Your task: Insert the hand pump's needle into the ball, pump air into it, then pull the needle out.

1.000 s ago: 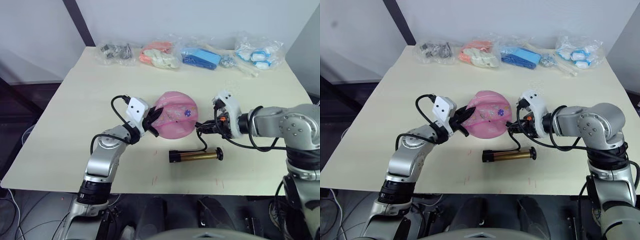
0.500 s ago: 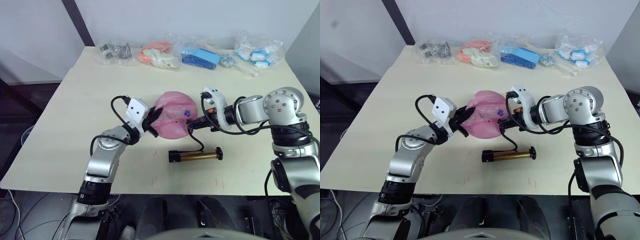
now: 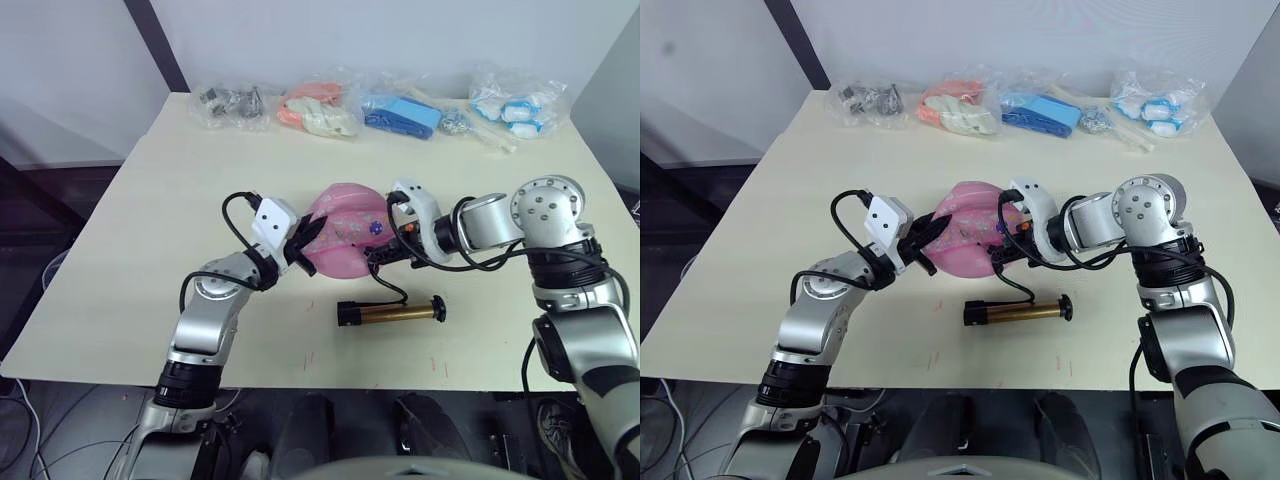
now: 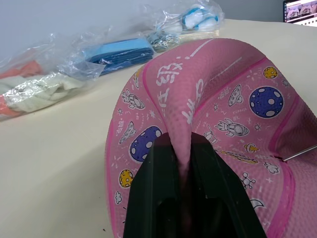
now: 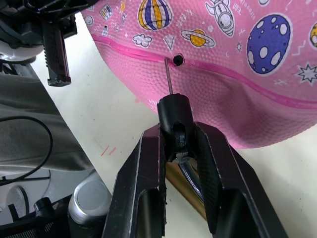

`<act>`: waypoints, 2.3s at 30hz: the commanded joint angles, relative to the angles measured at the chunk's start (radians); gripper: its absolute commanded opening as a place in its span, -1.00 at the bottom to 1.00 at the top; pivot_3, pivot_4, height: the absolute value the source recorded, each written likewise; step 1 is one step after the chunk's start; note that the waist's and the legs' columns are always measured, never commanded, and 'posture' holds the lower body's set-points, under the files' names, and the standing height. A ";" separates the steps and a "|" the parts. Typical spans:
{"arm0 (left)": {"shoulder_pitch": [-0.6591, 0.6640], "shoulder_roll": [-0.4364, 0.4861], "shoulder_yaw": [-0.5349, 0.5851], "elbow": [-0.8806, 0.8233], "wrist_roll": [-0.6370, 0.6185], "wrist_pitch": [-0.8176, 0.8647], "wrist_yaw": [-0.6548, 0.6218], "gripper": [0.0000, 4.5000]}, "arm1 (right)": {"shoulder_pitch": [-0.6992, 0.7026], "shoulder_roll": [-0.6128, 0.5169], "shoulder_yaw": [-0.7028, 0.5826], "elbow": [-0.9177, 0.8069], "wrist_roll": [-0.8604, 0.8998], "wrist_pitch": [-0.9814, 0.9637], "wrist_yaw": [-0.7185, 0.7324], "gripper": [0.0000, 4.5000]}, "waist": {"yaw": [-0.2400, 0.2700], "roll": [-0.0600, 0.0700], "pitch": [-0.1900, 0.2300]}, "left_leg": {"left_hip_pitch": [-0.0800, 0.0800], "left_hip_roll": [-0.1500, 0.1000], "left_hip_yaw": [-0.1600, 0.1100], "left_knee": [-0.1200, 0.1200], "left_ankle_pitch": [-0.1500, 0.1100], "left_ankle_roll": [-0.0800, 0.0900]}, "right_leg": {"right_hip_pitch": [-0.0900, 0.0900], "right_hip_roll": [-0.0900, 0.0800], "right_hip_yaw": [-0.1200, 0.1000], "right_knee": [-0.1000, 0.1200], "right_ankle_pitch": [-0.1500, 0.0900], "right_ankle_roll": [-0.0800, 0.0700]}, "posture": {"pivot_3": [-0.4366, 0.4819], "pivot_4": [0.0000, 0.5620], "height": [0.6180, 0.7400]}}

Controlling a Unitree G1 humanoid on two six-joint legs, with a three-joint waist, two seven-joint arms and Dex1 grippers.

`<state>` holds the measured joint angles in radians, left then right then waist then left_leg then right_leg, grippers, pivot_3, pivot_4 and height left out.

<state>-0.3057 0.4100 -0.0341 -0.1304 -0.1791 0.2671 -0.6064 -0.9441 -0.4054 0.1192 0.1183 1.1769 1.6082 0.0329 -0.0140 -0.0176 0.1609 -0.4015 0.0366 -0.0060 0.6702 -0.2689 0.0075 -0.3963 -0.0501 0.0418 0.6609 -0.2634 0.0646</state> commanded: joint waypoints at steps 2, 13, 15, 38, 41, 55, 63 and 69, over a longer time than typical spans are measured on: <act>0.011 0.006 -0.018 0.006 0.006 -0.018 -0.017 -0.99 | -0.013 -0.002 0.002 0.005 0.026 0.006 -0.018 -0.84 | 0.000 0.000 0.000 | 0.000 0.000 0.000 0.000 0.000 0.000 | 0.000 0.000 0.000 0.000 0.000 0.000 | -0.05 -0.47 0.94; 0.011 0.013 -0.019 0.024 0.010 -0.038 -0.022 -0.99 | -0.014 -0.016 0.003 0.017 0.030 0.006 -0.025 -0.84 | -0.001 0.000 0.000 | 0.000 0.000 0.000 -0.001 0.000 0.000 | 0.000 0.000 0.000 0.000 0.000 0.000 | -0.05 -0.47 0.94; 0.012 0.013 -0.023 0.021 0.011 -0.041 -0.024 -0.99 | -0.014 -0.016 0.005 0.017 0.033 0.006 -0.025 -0.84 | -0.001 0.000 0.000 | 0.000 0.000 0.000 -0.001 0.000 0.000 | 0.000 0.000 0.000 0.000 0.000 0.000 | -0.05 -0.47 0.94; 0.009 0.023 -0.039 0.026 0.037 -0.086 -0.048 -0.99 | -0.028 -0.016 0.062 -0.002 0.014 0.006 0.011 -0.84 | -0.001 0.000 0.000 | 0.000 0.000 0.000 -0.001 0.000 0.000 | 0.000 0.000 0.000 -0.002 0.000 0.000 | -0.05 -0.47 0.94; 0.009 0.028 -0.041 0.031 0.044 -0.102 -0.052 -0.99 | -0.035 -0.023 0.077 0.003 0.009 0.006 0.023 -0.84 | -0.001 0.000 0.000 | 0.000 0.000 0.000 -0.002 0.000 0.000 | 0.000 0.000 0.000 -0.002 0.000 0.000 | -0.05 -0.47 0.94; 0.014 0.042 -0.062 0.081 0.071 -0.184 -0.079 -0.99 | -0.126 -0.041 0.180 0.127 0.063 0.006 0.020 -0.84 | -0.002 0.000 0.000 | -0.001 0.000 0.000 -0.002 0.000 0.000 | -0.001 0.000 0.000 -0.003 0.000 0.000 | -0.05 -0.47 0.94; 0.021 0.037 -0.064 0.100 0.068 -0.203 -0.083 -0.99 | -0.222 -0.045 0.264 0.227 0.065 0.006 0.030 -0.84 | -0.002 0.001 0.000 | 0.000 0.000 0.000 -0.002 0.000 0.000 | -0.001 0.000 0.000 -0.003 0.000 0.000 | -0.05 -0.47 0.94; 0.029 0.035 -0.069 0.105 0.070 -0.214 -0.087 -0.99 | -0.307 -0.042 0.315 0.305 0.062 0.006 0.074 -0.84 | -0.002 0.001 0.000 | -0.001 0.000 0.000 -0.003 0.000 0.000 | -0.001 0.000 0.000 -0.003 0.000 0.000 | -0.05 -0.47 0.94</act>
<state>-0.2981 0.4464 -0.0662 -0.0401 -0.1206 0.0496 -0.6677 -1.2172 -0.4502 0.4202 0.4101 1.2344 1.6093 0.0901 -0.0165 -0.0168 0.1614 -0.4020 0.0370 -0.0056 0.6677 -0.2690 0.0077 -0.3973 -0.0501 0.0416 0.6578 -0.2635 0.0645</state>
